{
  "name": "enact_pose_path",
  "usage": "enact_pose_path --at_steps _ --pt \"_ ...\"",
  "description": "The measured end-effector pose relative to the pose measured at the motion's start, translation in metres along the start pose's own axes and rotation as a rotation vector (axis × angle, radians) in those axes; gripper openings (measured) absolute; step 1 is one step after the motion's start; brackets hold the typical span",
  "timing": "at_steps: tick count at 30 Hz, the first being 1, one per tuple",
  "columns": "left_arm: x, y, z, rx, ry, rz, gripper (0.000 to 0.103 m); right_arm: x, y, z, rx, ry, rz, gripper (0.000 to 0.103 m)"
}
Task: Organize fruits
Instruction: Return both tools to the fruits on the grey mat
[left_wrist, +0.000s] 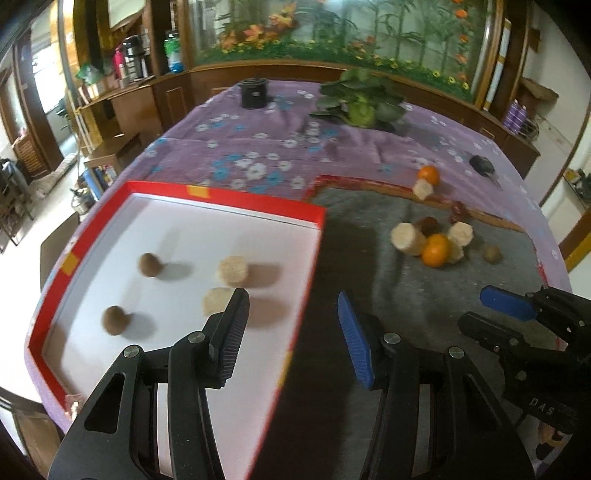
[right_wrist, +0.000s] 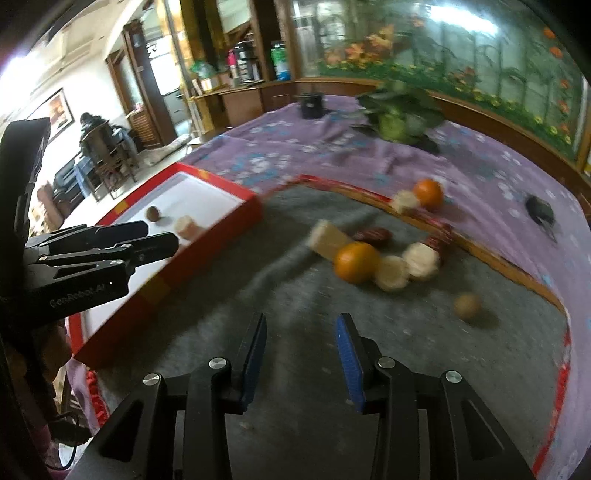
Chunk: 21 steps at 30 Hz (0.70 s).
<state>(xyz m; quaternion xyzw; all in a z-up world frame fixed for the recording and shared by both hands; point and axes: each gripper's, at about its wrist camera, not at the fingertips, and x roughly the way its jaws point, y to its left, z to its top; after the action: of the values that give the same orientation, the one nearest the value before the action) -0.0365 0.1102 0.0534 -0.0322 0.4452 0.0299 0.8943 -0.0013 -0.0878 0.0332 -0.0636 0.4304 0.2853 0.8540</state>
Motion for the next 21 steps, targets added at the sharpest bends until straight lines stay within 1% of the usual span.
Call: enact_pose_path --at_steps 6,9,12,17,21 --pt "0.010 -0.026 0.010 0.036 0.012 -0.039 0.050 -0.007 -0.031 -0.012 0.056 0.004 -0.023 0.039" --pt "0.021 -0.040 0.016 0.055 0.034 -0.065 0.050 -0.009 -0.042 -0.016 0.073 0.001 -0.024 0.040" --pt "0.032 -0.048 0.023 0.047 0.061 -0.082 0.050 -0.010 -0.052 -0.018 0.089 -0.001 -0.019 0.040" --pt "0.043 -0.056 0.037 0.021 0.062 -0.072 0.050 -0.013 -0.066 -0.018 0.110 -0.013 -0.013 0.041" --pt "0.046 -0.060 0.041 0.030 0.063 -0.073 0.050 -0.014 -0.066 -0.010 0.099 -0.035 0.014 0.041"
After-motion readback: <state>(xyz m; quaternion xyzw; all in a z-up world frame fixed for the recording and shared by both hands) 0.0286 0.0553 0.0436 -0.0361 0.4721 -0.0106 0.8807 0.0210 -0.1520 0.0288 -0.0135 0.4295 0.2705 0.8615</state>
